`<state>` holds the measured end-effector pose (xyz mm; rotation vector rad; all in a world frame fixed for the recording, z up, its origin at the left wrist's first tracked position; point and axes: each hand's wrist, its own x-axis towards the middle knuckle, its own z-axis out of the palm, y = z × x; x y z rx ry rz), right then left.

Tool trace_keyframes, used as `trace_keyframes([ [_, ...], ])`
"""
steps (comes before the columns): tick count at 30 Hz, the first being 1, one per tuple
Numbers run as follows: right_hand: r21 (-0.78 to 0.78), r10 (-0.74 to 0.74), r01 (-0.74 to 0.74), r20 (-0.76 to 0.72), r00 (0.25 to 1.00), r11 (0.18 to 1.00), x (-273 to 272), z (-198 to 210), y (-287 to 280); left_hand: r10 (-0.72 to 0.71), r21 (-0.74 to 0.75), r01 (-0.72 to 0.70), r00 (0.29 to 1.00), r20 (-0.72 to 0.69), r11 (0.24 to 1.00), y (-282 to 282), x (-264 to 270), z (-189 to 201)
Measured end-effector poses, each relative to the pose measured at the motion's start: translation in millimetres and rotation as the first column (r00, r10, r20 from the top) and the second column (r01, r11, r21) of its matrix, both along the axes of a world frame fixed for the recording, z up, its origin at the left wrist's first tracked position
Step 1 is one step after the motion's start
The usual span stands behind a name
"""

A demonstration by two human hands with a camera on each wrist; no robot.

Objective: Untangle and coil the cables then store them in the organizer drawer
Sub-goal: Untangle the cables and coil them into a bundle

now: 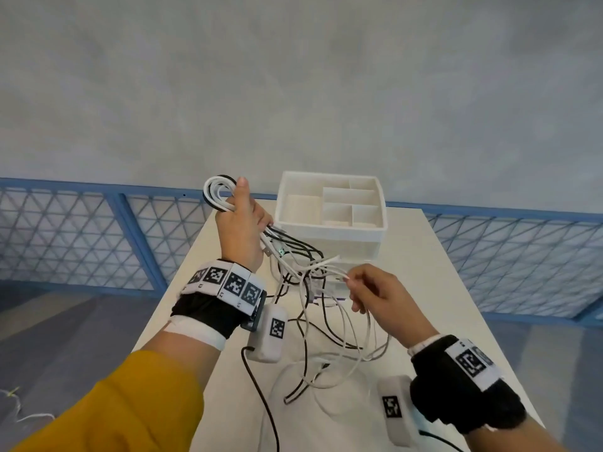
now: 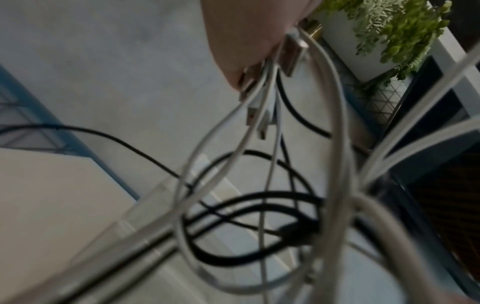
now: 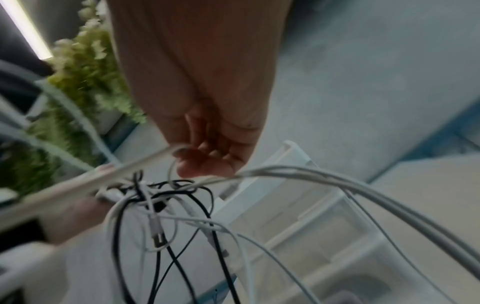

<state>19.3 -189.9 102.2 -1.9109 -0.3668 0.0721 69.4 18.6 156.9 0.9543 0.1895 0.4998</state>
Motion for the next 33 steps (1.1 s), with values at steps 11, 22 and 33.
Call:
trace_keyframes([
  [11, -0.495, -0.042, 0.24, 0.377, 0.925, 0.835, 4.3, -15.5, 56.3, 0.02, -0.1, -0.02, 1.0, 0.007, 0.995, -14.5, -0.9, 0.0],
  [22, -0.022, -0.011, 0.009, -0.086, 0.996, 1.0, 12.2, -17.7, 67.2, 0.026, -0.167, -0.024, 1.0, 0.012, 0.986, -2.0, -4.9, 6.0],
  [33, -0.822, 0.156, 0.058, 0.175, 0.972, 0.567, -7.5, -68.0, 44.2, -0.03, -0.126, 0.043, 0.994, 0.101, 0.991, 15.8, -5.2, 37.2],
])
